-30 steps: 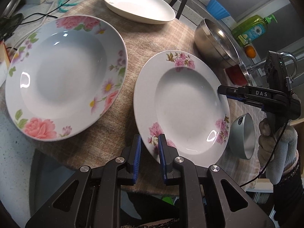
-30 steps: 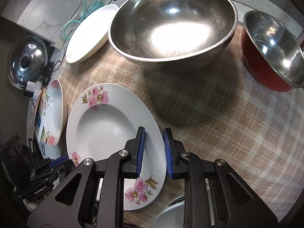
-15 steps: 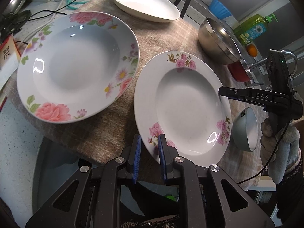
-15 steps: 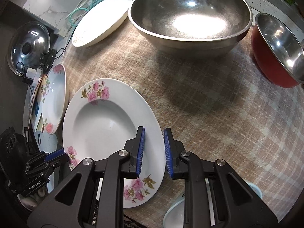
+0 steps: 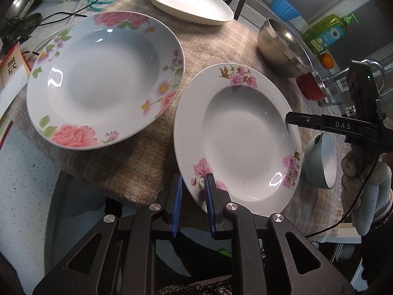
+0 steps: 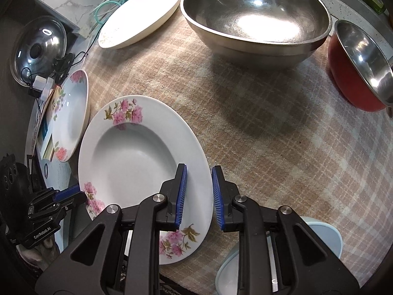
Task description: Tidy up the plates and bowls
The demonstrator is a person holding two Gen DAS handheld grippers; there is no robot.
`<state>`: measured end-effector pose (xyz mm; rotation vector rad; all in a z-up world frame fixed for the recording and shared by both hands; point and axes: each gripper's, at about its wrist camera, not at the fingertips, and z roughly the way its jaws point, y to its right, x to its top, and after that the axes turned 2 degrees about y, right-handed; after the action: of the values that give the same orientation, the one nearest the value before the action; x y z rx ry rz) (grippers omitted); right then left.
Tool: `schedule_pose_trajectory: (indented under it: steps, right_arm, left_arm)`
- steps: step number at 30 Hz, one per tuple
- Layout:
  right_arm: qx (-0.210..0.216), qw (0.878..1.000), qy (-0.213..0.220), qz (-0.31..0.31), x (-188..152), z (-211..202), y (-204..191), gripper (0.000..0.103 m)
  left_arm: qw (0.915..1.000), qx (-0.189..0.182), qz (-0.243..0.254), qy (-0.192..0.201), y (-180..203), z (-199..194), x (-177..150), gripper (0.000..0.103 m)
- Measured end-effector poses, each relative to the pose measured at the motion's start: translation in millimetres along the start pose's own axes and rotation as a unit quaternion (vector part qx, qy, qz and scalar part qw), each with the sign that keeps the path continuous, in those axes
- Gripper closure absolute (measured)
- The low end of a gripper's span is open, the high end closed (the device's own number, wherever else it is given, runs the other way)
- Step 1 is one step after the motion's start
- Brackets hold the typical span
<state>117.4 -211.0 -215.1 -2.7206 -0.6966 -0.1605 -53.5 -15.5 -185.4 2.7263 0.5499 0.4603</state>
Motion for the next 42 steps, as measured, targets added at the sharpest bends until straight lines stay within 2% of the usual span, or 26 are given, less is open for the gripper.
schedule_pose_trajectory:
  steps: [9, 15, 16, 18, 23, 26, 31, 34, 42]
  right_arm:
    - [-0.017, 1.000, 0.003, -0.002, -2, -1, -2, 0.081]
    - [-0.029, 0.999, 0.024, -0.001, -2, -12, -6, 0.080]
    - [-0.031, 0.999, 0.029, 0.000, -1, -14, -6, 0.079]
    - [-0.036, 0.999, 0.038, -0.004, 0, -19, -8, 0.067]
    - [-0.045, 0.997, 0.062, -0.018, 0, -31, -19, 0.060]
    - [-0.046, 0.996, 0.074, -0.023, 3, -36, -27, 0.050]
    - [-0.041, 0.994, 0.097, -0.034, 8, -43, -41, 0.049]
    - [-0.046, 0.991, 0.112, -0.051, 10, -45, -54, 0.048]
    - [-0.037, 0.987, 0.120, -0.098, 24, -38, -96, 0.048]
  left_arm:
    - [1.0000, 0.000, 0.003, 0.002, 1, 0, 0, 0.087]
    - [1.0000, 0.001, 0.006, 0.006, 0, -2, -1, 0.087]
    - [0.9999, 0.003, 0.009, 0.007, 0, -3, -1, 0.087]
    - [0.9999, 0.007, 0.008, 0.012, -2, -7, 0, 0.086]
    - [0.9997, 0.006, 0.007, 0.022, -6, -15, 1, 0.086]
    - [0.9996, 0.007, 0.009, 0.026, -7, -20, 1, 0.086]
    - [0.9989, 0.014, 0.015, 0.043, -8, -32, 4, 0.085]
    - [0.9979, 0.025, 0.015, 0.058, -12, -40, 9, 0.079]
    - [0.9948, 0.055, -0.018, 0.085, -47, -55, 22, 0.079]
